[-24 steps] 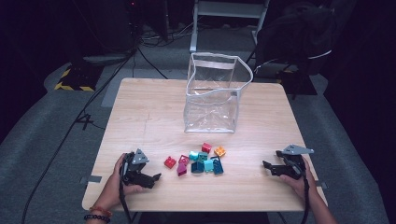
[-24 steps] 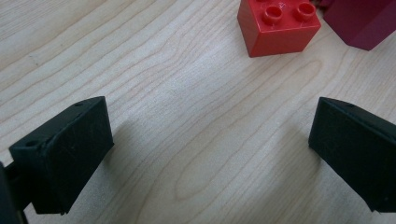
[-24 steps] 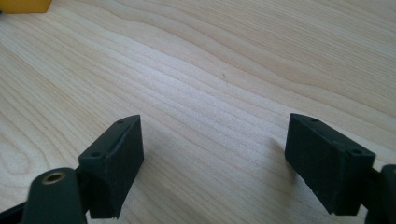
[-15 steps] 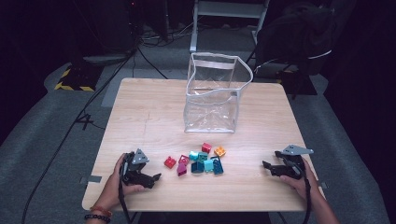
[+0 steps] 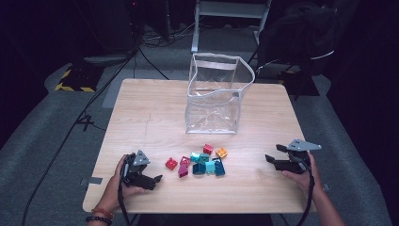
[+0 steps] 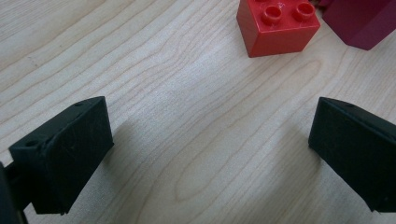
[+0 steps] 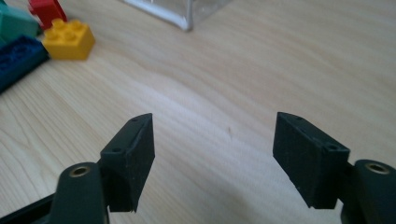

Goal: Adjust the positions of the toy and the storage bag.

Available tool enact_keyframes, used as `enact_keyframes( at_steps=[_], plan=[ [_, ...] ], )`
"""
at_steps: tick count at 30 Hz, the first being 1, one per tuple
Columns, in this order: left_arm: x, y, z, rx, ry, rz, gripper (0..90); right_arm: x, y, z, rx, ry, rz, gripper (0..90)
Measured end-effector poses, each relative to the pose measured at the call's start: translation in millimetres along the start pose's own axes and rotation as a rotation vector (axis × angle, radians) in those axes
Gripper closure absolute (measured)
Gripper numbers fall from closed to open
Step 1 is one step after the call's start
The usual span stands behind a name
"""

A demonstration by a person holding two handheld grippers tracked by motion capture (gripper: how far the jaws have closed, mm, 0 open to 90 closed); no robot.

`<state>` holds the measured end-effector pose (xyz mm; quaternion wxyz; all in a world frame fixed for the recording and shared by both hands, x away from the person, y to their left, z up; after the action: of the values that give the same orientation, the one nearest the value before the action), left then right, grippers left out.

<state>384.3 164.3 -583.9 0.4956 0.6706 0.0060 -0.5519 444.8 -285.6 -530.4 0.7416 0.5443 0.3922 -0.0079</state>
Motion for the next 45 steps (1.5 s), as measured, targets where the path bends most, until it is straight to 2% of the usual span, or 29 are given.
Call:
enact_keyframes(
  at_steps=[2,3,4,6,13,14,18,19,21,22,25,45],
  plan=[
    [0.0,0.0,-0.1,0.0,0.0,0.0,0.0,-2.3,11.1,-1.9,-0.017,0.009,0.02,30.7],
    [0.0,0.0,-0.1,0.0,0.0,0.0,0.1,-2.3,11.1,-1.9,-0.017,0.009,0.02,30.7],
    [0.0,0.0,0.0,0.0,0.0,0.0,0.0,-2.3,22.9,-0.9,-0.033,0.002,0.034,31.0],
    [0.0,0.0,0.0,0.0,0.0,0.0,0.1,-2.7,35.0,-2.2,-0.035,0.018,0.053,30.8],
    [0.1,0.1,0.0,0.0,0.0,0.001,0.1,-2.1,66.1,-8.5,-0.086,0.021,0.079,30.1],
    [0.0,0.1,0.0,0.0,0.0,0.001,0.1,-1.8,77.3,-9.7,-0.103,0.022,0.088,30.1],
    [0.0,0.0,0.0,0.0,0.0,0.0,0.1,-2.0,104.0,-11.9,-0.124,0.019,0.119,30.4],
    [0.0,0.0,0.0,0.0,0.0,0.0,0.1,-2.0,104.0,-11.9,-0.124,0.019,0.119,30.4],
    [0.0,0.0,0.0,0.0,0.0,0.0,0.1,-1.8,122.5,-16.7,-0.138,0.029,0.142,31.0],
    [0.0,0.0,0.0,0.0,0.0,0.0,0.1,-1.8,122.5,-16.7,-0.138,0.029,0.142,31.0],
    [0.0,0.0,0.0,0.0,0.0,0.0,0.0,1.2,140.5,-23.3,-0.162,0.035,0.156,31.3],
    [0.0,0.1,-0.1,0.001,0.0,0.001,0.1,16.2,200.9,-37.0,-0.201,0.051,0.234,33.0]
  ],
)
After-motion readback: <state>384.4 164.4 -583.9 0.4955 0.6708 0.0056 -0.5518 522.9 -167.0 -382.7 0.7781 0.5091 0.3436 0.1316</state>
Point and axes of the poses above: each handheld gripper's, and its own axes: x roughly forward along the jaws, y roughly out of its top, z roughly to its right, the point moved 10 cm from there along x, roughly forward along the jaws, and after that the axes turned 6 degrees about -y, right-handed, at the moved point
